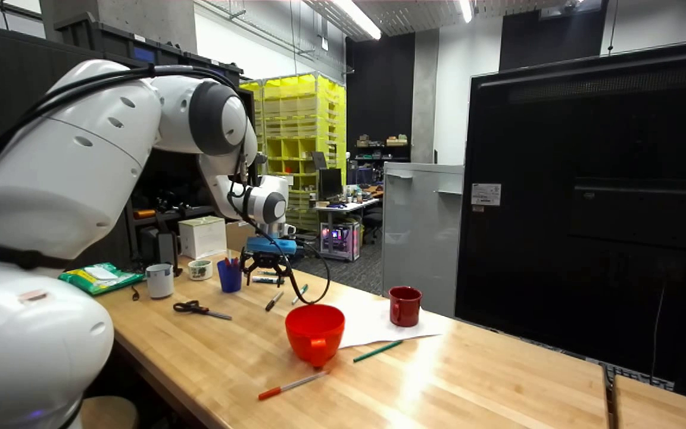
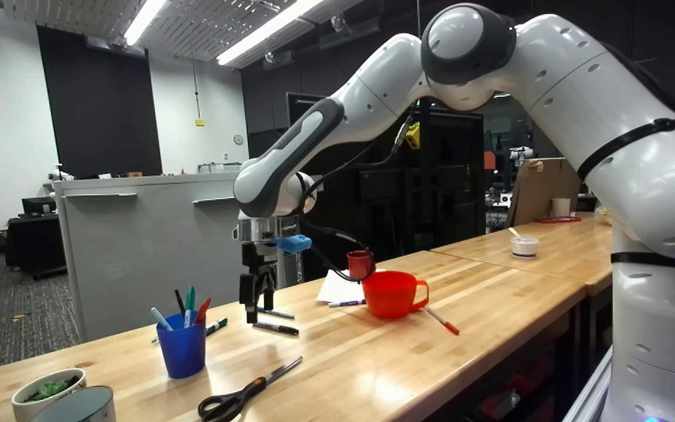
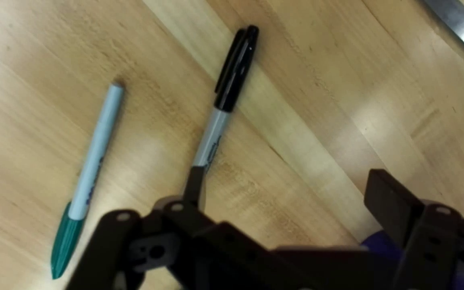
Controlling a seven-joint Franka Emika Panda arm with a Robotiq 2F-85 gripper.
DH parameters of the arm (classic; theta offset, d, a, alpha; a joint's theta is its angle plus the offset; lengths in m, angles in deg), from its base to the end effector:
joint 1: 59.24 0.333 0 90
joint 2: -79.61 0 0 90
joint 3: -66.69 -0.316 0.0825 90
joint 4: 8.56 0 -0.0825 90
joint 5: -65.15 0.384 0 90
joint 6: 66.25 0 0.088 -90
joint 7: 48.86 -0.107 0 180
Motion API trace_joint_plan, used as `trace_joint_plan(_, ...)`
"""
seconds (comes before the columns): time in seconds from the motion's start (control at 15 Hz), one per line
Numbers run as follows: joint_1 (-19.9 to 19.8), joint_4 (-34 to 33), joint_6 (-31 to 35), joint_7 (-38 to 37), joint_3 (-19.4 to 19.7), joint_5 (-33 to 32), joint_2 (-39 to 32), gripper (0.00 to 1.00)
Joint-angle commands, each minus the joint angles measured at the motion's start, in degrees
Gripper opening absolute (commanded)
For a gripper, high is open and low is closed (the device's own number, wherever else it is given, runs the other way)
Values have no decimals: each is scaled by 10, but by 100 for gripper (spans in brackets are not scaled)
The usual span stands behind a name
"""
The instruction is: Pick the black marker and move it to the right of the red mug
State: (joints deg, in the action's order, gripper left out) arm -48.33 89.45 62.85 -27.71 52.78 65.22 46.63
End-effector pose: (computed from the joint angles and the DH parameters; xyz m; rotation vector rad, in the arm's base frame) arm 0.6154 0.2667 0.2634 -2.7921 -1.1231 0.0320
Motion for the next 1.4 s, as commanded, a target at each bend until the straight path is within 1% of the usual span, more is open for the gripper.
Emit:
trace_joint_plan(0.0, 4, 25, 22, -33, 12, -10, 8, 100)
trace_joint_plan(0.47, 14, 41, 66, -84, 32, -37, -2, 100)
trace_joint_plan(1.13, 8, 37, 71, -77, 23, -30, -25, 100)
trace_joint_plan(1.2, 7, 37, 71, -76, 23, -30, -26, 75)
trace_joint_plan(1.27, 7, 37, 70, -75, 23, -30, -25, 74)
trace_joint_plan(1.33, 7, 36, 71, -74, 23, -30, -25, 68)
